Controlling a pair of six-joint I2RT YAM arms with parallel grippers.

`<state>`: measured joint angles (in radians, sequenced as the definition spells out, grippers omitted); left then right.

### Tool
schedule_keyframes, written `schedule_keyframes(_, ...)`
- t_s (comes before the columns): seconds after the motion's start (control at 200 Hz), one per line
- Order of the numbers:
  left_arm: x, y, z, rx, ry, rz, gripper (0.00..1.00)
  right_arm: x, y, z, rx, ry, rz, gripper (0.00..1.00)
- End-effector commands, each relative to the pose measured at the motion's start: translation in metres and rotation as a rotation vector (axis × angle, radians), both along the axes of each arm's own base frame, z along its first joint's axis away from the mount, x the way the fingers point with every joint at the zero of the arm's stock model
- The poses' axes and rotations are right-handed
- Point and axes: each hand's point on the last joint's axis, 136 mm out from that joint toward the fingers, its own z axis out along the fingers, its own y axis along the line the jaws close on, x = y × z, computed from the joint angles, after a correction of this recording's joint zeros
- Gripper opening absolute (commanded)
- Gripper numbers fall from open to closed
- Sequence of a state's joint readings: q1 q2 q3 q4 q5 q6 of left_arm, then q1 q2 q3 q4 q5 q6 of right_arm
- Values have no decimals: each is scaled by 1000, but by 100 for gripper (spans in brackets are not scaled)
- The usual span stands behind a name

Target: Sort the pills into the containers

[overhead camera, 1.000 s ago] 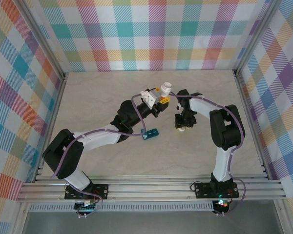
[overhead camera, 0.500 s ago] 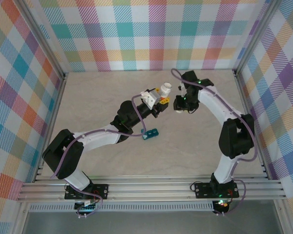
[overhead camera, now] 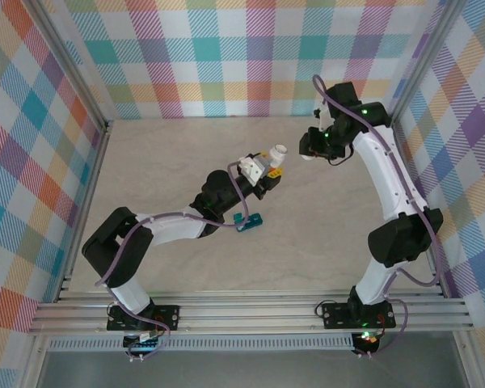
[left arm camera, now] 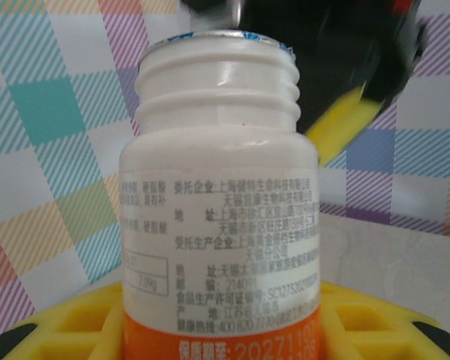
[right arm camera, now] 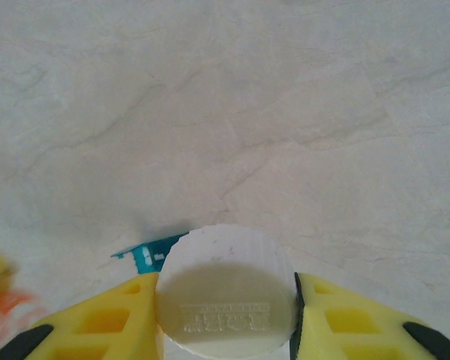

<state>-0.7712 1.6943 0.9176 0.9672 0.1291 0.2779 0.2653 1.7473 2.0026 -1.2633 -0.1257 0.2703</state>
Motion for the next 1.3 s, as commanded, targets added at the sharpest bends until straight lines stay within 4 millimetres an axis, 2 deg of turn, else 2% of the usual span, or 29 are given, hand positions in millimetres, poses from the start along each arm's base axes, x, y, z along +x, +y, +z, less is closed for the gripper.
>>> schedule_keyframes(0.0,-5,-8,5,-30,-37,-26,0,-21,-3,20,31,36,24,39)
schedule_keyframes(0.2,-4,-17,-6,-27,-19,-63,0,-34,8,45,115,45,91,40)
schedule_keyframes(0.315,-6,-22,-13,-24,-8,-90,0,-44,20,52,173,77,160,40)
schedule_keyframes(0.485,-11,-27,-23,-10,4,-135,0,-53,28,47,225,124,198,39)
schedule_keyframes(0.845,-16,-36,-29,-7,12,-194,0,-55,35,29,244,200,218,39)
schedule_keyframes(1.295,-26,-32,-20,-13,-8,-224,0,-57,47,10,246,267,256,41)
